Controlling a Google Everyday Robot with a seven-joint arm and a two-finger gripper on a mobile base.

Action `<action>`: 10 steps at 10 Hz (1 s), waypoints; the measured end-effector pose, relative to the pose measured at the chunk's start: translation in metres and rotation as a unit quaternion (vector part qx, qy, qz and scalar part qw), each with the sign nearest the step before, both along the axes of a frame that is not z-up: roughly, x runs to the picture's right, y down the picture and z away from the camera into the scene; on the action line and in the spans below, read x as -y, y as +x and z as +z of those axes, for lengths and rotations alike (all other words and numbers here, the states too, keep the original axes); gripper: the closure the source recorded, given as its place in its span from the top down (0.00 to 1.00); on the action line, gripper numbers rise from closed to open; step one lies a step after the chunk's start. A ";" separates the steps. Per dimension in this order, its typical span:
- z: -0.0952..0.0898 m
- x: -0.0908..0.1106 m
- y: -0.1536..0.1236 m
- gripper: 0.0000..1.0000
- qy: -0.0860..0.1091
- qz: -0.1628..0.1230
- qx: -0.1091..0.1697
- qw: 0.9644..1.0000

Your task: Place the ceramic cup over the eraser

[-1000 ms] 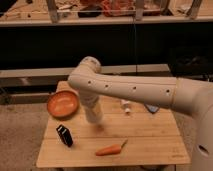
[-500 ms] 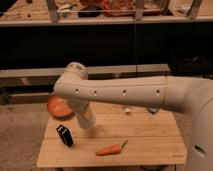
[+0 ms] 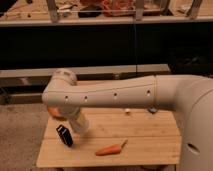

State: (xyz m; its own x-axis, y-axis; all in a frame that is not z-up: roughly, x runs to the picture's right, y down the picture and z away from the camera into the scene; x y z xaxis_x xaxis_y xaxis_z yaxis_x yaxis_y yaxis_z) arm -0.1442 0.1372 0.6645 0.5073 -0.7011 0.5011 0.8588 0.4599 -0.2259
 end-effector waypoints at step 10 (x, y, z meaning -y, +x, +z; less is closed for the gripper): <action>-0.002 0.037 0.022 0.01 -0.043 0.024 0.032 0.998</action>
